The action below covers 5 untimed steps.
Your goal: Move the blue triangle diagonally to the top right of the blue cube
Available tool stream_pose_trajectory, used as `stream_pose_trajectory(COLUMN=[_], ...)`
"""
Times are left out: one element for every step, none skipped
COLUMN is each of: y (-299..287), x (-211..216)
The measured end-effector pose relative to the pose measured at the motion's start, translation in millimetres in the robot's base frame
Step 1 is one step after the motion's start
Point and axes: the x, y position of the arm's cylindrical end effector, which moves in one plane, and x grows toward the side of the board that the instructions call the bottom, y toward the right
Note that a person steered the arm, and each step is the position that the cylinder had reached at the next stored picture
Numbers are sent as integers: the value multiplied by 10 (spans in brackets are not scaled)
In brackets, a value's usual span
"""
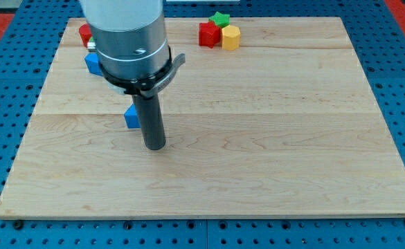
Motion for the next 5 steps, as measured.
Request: stream_pose_trajectory(y=[-7,-228,-593,-716,-635], x=[-153,-402,-748,-772,-677])
